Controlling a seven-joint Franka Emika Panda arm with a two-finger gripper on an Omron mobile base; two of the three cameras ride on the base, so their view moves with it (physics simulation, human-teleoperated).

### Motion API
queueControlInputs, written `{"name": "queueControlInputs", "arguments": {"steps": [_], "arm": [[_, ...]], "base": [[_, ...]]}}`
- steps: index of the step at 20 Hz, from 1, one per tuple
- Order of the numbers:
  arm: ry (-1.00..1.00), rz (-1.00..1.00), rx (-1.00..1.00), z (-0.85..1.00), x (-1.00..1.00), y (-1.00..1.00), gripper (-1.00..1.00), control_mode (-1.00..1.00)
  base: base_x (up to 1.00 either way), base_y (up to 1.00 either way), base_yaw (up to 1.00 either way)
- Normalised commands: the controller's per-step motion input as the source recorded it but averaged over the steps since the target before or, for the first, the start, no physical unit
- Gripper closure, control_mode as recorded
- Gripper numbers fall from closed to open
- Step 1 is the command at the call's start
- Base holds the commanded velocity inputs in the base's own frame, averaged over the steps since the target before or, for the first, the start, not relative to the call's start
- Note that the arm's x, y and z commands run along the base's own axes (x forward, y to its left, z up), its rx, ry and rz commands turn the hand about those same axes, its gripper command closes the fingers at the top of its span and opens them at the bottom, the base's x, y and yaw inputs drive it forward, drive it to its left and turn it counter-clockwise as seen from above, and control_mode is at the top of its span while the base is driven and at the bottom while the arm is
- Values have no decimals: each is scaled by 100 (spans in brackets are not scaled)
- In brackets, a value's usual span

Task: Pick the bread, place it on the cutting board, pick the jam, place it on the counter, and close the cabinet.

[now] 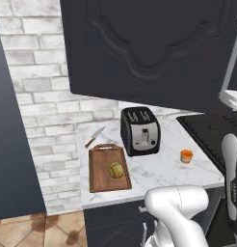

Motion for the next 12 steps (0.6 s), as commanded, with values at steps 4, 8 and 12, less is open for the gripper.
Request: {"name": "queueControlInputs", "arguments": {"steps": [4,8,12], "arm": [[-5,0,0,-28,70,0,-100,-100],[-4,0,0,-27,67,0,-100,-100],[-5,0,0,-24,62,0,-100,-100]], "base": [[0,0,0],[0,0,0],[0,0,0]]}}
